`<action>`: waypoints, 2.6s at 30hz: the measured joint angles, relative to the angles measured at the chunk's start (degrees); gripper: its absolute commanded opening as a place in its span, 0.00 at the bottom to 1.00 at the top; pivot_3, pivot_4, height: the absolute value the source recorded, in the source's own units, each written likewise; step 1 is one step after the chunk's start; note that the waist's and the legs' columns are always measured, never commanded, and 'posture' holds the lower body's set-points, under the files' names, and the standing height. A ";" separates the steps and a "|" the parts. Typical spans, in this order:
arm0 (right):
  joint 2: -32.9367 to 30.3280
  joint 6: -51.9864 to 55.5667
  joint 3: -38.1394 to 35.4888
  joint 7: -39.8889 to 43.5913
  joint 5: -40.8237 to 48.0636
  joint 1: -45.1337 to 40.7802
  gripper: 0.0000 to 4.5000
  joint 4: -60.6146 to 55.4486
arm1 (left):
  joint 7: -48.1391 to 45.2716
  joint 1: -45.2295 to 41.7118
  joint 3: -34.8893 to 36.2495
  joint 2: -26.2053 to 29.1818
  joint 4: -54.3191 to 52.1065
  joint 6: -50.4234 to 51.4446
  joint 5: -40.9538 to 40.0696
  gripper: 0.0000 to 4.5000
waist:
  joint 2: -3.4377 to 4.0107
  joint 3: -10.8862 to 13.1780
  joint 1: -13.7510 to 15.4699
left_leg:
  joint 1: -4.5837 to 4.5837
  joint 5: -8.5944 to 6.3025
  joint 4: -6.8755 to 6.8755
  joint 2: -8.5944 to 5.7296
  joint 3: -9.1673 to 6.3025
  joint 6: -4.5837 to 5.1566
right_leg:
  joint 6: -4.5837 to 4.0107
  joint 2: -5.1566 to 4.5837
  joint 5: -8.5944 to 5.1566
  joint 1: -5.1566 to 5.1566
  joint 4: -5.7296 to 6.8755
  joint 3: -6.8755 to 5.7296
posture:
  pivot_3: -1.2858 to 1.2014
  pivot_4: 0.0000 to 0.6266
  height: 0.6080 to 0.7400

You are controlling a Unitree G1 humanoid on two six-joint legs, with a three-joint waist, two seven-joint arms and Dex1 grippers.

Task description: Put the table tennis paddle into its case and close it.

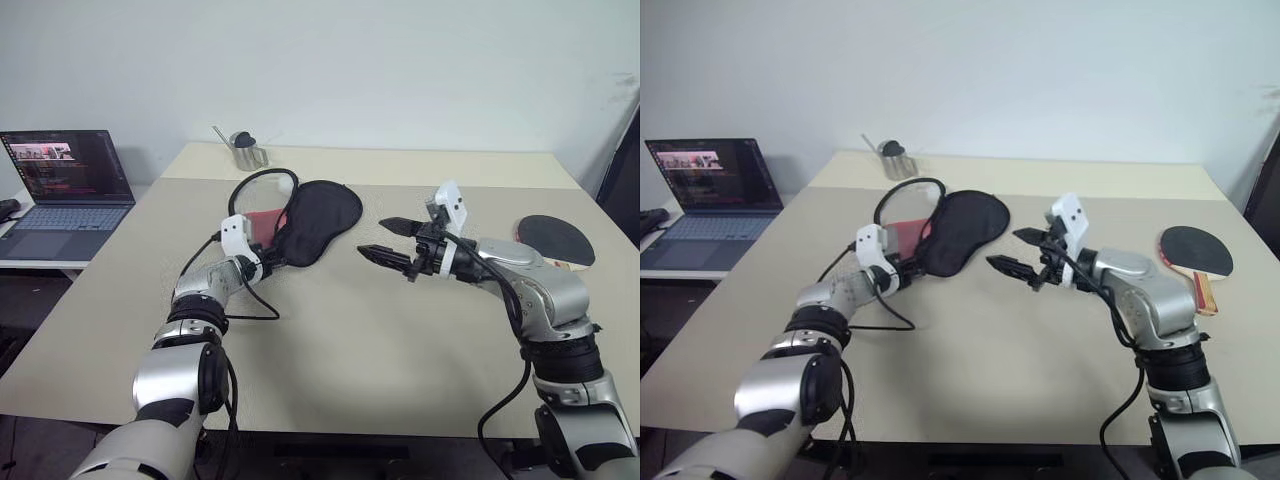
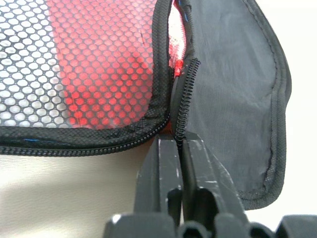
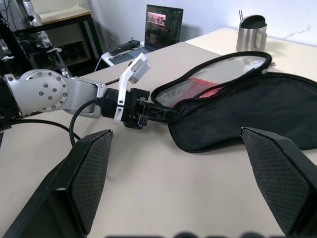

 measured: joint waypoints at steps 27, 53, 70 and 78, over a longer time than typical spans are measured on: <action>-4.39 0.33 -2.18 -1.96 1.27 3.17 1.00 -0.26 | 8.66 21.28 -3.43 -10.44 -47.89 21.42 -8.22 0.72 | 0.00 0.00 -0.32 | 0.10 0.03 0.03 0.01 0.06 -0.05 | 0.13 -0.01 0.09 0.03 0.03 0.20 | 0.52 0.24 1.00; 12.67 3.38 3.44 -25.19 -14.65 -5.25 1.00 24.37 | -20.49 34.27 2.36 17.35 -64.55 5.86 -16.19 0.72 | 0.02 0.02 -0.23 | 0.07 0.13 -0.02 0.11 0.16 -0.16 | -0.01 0.04 0.16 -0.05 -0.02 0.21 | 0.52 0.24 1.00; 16.42 13.93 2.93 -31.28 -16.55 -1.00 1.00 12.49 | -30.79 32.77 0.81 22.14 -63.77 5.10 -18.59 0.72 | 0.02 0.02 -0.30 | 0.06 0.13 -0.02 0.15 0.11 -0.15 | -0.01 0.09 0.16 -0.06 0.01 0.18 | 0.52 0.24 1.00; 20.61 14.75 1.72 -33.56 -16.62 0.26 1.00 13.22 | -37.71 30.17 -1.29 24.47 -60.84 4.91 -18.61 0.72 | 0.02 0.02 -0.41 | 0.07 0.13 -0.01 0.16 0.13 -0.15 | -0.01 0.12 0.15 -0.06 0.01 0.18 | 0.52 0.24 1.00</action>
